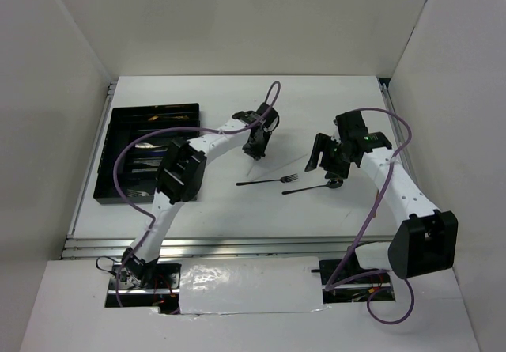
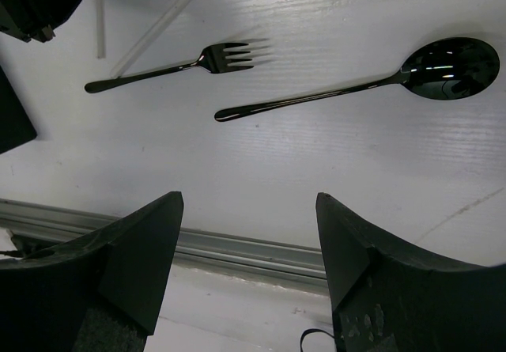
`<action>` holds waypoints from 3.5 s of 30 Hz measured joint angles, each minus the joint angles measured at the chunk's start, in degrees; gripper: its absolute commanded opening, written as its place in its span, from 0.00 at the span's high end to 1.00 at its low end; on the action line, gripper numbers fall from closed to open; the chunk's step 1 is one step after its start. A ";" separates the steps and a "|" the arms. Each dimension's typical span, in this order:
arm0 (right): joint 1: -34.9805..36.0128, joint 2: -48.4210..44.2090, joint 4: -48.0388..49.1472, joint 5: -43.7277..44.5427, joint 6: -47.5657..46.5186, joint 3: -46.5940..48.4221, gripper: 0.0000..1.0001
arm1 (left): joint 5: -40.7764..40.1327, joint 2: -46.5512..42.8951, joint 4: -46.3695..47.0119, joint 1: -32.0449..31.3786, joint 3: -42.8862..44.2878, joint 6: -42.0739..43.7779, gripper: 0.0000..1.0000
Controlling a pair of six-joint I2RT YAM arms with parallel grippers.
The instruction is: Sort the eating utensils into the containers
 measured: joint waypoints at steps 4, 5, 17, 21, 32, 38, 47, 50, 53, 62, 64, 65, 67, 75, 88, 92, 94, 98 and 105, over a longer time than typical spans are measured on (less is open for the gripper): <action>0.00 0.00 0.02 -0.09 0.24 0.04 0.24 | -1.03 1.05 -2.14 0.00 2.29 0.68 0.97; 0.00 0.00 0.02 -0.09 0.26 0.04 0.24 | -1.38 1.20 -2.40 -0.02 2.58 0.68 1.00; 0.00 -1.46 0.02 0.04 1.05 0.04 0.24 | 4.96 -4.55 -2.95 6.67 4.11 -0.11 1.00; 0.20 -2.16 0.04 0.00 1.27 0.04 0.24 | 6.08 -14.86 -1.07 12.39 1.14 -3.04 1.00; 0.61 -2.01 0.33 -0.11 1.29 -0.02 0.24 | -9.42 -40.63 9.62 27.69 -22.18 -25.88 1.00; 0.66 -0.55 0.94 -0.11 1.27 -0.02 0.24 | -22.05 -40.39 9.09 26.93 -30.80 -45.44 1.00; 0.63 1.09 1.05 0.20 0.90 -0.02 0.24 | -26.08 -36.39 9.16 28.94 -30.40 -62.29 1.00; 0.63 1.68 1.07 0.11 0.76 0.02 0.24 | -26.12 -35.30 8.96 29.55 -30.56 -67.71 1.00; 0.63 2.49 1.07 0.09 0.70 0.04 0.24 | -27.02 -32.76 7.85 29.55 -29.86 -72.78 1.00; 0.63 2.73 0.98 0.13 -0.11 0.28 0.24 | -28.02 -22.93 2.51 27.87 -20.87 -87.12 1.00; 0.63 2.73 0.94 0.15 -0.24 0.28 0.24 | -27.98 -21.75 2.27 27.63 -19.85 -89.50 1.00; 0.61 2.73 0.94 0.15 -0.26 0.28 0.24 | -27.91 -21.27 2.34 27.52 -19.65 -90.01 1.00; 0.39 2.73 0.92 0.17 -0.28 0.28 0.24 | -27.85 -20.20 1.95 27.39 -19.12 -91.27 1.00; 0.24 3.13 0.94 0.20 -0.31 0.28 0.24 | -27.08 -18.97 2.34 27.76 -18.49 -92.76 1.00; -0.26 4.22 0.98 0.15 -0.50 0.28 0.24 | -25.81 -15.87 3.43 29.20 -17.90 -92.26 1.00; -0.28 4.90 0.96 0.15 -0.52 0.26 0.24 | -25.38 -15.30 3.54 29.44 -18.21 -92.35 1.00; -0.33 5.07 0.96 0.15 -0.55 0.28 0.24 | -25.27 -15.30 4.44 29.55 -18.67 -92.30 1.00; -0.44 5.35 0.96 0.17 -0.72 0.26 0.24 | -24.98 -15.21 4.81 29.64 -19.28 -92.04 1.00; -0.87 5.38 0.96 0.28 -0.72 0.26 0.24 | -24.68 -15.19 5.03 29.62 -19.30 -91.14 1.00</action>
